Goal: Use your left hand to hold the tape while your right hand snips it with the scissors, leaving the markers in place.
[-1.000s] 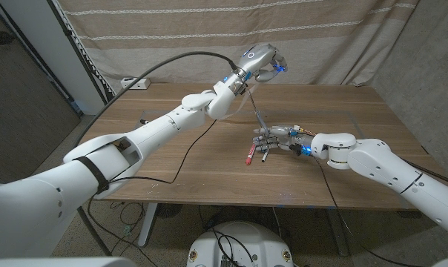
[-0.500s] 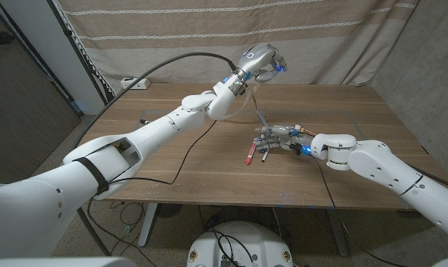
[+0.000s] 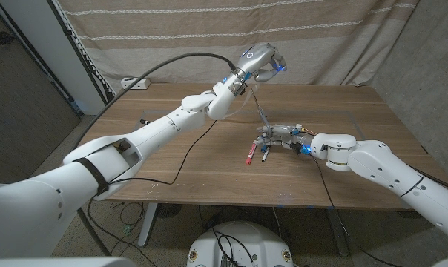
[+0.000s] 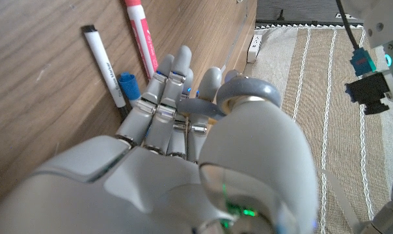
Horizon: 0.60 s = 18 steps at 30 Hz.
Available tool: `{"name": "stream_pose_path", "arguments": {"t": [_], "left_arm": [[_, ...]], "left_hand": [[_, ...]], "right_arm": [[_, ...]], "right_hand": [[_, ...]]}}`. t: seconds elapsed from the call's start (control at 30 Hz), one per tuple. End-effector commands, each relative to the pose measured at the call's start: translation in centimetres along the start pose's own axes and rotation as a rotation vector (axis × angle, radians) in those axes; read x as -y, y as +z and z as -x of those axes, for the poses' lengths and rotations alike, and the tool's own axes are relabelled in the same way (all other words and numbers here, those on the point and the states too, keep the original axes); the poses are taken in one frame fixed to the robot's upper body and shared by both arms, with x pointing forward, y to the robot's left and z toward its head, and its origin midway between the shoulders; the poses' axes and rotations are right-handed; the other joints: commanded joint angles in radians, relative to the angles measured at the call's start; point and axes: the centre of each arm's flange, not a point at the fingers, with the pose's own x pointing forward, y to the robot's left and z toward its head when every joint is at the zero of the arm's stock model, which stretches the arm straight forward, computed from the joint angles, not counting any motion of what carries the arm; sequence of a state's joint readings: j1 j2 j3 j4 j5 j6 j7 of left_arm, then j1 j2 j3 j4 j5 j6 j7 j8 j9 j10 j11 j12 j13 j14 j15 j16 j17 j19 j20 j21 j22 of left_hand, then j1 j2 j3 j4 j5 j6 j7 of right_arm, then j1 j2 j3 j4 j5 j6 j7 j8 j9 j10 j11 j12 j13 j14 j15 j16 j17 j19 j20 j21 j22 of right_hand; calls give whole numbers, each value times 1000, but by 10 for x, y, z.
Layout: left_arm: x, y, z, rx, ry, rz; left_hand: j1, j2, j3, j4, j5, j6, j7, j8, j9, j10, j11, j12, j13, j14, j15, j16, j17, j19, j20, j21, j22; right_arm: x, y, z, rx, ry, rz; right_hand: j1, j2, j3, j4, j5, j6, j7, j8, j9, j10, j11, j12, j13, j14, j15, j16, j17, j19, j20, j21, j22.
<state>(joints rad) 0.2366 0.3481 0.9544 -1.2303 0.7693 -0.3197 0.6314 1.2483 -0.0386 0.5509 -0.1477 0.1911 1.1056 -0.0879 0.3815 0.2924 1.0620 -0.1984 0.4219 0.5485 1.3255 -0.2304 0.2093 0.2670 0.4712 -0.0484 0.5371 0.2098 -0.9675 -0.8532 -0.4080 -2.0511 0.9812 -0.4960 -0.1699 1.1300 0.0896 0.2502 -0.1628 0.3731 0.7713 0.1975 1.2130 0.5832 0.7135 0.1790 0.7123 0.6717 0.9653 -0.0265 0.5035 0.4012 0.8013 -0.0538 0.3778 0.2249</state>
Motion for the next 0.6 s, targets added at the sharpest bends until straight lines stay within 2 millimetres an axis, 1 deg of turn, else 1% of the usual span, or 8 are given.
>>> {"name": "stream_pose_path", "arguments": {"t": [0.03, 0.07, 0.1, 0.13, 0.27, 0.5, 0.57, 0.6], "left_arm": [[-3, -3, 4, -16, 18, 1], [-4, -3, 5, -20, 23, -1], [-5, -4, 5, -24, 27, -2], [-6, -4, 6, -28, 31, -1], [-9, -6, 7, -45, 38, -11], [-13, -22, 7, -119, 55, 26], [-16, -28, 7, -146, 66, 71], [-16, -29, 8, -153, 71, 83]], "left_hand": [[1, 9, -1, 0, 6, -1, -3, 5, 2, 11, -1, 2, 2, 18, -10, 3, 53, -2, -132, 7, 0], [1, 9, -1, 0, 6, -2, -3, 5, 2, 12, -1, 3, 2, 18, -10, 2, 53, -2, -132, 8, 0], [1, 9, -1, 0, 6, -2, -4, 5, 2, 12, -1, 3, 3, 18, -10, 2, 53, -2, -132, 8, 0], [2, 9, -1, 0, 6, -2, -3, 5, 2, 12, -1, 3, 3, 18, -10, 3, 53, -2, -132, 8, 0], [1, 9, -1, 0, 6, -3, -4, 6, 2, 13, -1, 4, 4, 19, -10, 3, 53, -2, -132, 9, 0], [1, 9, -1, 0, 6, -3, -4, 6, 1, 12, -1, 3, 4, 18, -10, 3, 54, -3, -132, 11, 0], [1, 9, -1, 0, 6, -4, -5, 6, 2, 11, -1, 2, 3, 18, -10, 2, 54, -3, -132, 12, 0], [1, 9, -1, 0, 6, -4, -5, 6, 2, 11, -1, 2, 3, 18, -10, 2, 54, -3, -132, 12, 0]], "right_arm": [[-2, 3, 0, 6, -16, 5], [-2, 3, 0, 8, -19, 8], [-2, 4, 0, 11, -19, 6], [-2, 4, 1, 14, -21, 8], [-2, 6, 1, 22, -19, 11], [-3, 7, 2, 18, -16, 14], [-4, 6, 3, 19, -30, 14], [-4, 6, 3, 17, -29, 14]], "right_hand": [[119, 85, 135, 7, 35, 19, 5, 37, 26, 274, -208, 74, 77, 183, -204, 15, 28, 39, -19, 43, 17], [120, 80, 131, 7, 50, 24, 4, 51, 48, 280, -212, 99, 111, 225, -204, 34, 47, 50, -26, 63, 27], [128, 81, 134, 3, 61, 23, 4, 57, 61, 284, -221, 114, 134, 236, -207, 38, 59, 54, -31, 76, 35], [128, 79, 131, 4, 69, 28, 4, 68, 77, 283, -225, 124, 153, 260, -207, 54, 74, 57, -31, 87, 41], [131, 78, 130, 5, 82, 29, 4, 76, 94, 287, -227, 138, 180, 271, -206, 65, 93, 57, -35, 101, 50], [132, 72, 126, 5, 107, 32, 4, 89, 123, 285, -224, 158, 230, 275, -205, 82, 129, 53, -37, 126, 66], [126, 67, 118, 8, 120, 43, 3, 101, 140, 296, -227, 172, 255, 277, -204, 97, 154, 55, -37, 142, 75], [128, 66, 114, 5, 130, 56, 4, 109, 151, 306, -226, 181, 272, 286, -205, 113, 175, 56, -41, 156, 83]]}}
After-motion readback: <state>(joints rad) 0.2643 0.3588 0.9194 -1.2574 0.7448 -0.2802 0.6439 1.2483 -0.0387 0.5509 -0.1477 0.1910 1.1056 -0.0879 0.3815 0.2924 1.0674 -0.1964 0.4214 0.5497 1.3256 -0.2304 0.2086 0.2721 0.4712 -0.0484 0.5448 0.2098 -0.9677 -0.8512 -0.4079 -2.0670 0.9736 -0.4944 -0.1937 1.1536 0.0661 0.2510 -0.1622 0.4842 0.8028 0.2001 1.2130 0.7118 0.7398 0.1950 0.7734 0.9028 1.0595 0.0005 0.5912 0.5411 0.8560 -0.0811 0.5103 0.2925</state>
